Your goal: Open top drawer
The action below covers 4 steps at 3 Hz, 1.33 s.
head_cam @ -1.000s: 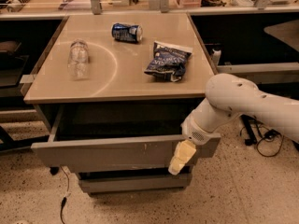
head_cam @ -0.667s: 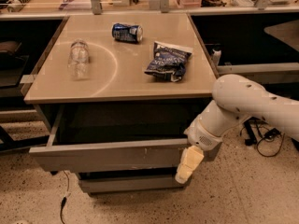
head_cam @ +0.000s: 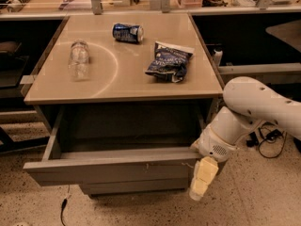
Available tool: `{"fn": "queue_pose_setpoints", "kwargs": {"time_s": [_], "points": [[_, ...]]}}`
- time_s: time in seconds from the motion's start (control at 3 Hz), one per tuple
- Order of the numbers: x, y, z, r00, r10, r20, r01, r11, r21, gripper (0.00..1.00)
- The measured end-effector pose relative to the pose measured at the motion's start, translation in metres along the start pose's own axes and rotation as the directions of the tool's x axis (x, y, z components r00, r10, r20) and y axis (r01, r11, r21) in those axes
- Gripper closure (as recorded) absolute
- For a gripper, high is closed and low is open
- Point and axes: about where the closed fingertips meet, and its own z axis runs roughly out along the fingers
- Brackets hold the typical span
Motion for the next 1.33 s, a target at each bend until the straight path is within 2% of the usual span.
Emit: {"fn": "queue_pose_setpoints", "kwargs": {"time_s": [0.33,1.0,1.33], "points": [[0.011,0.014,-0.003,1.0,0.009,-0.007,-0.01,0.9991,-0.042,0.0],[0.022,0.03,-0.008,0.999,0.034,-0.011,-0.034,0.9962,-0.08,0.0],[0.026,0.041,-0.009,1.0,0.017,-0.014,-0.018,0.9945,-0.103,0.0]]}}
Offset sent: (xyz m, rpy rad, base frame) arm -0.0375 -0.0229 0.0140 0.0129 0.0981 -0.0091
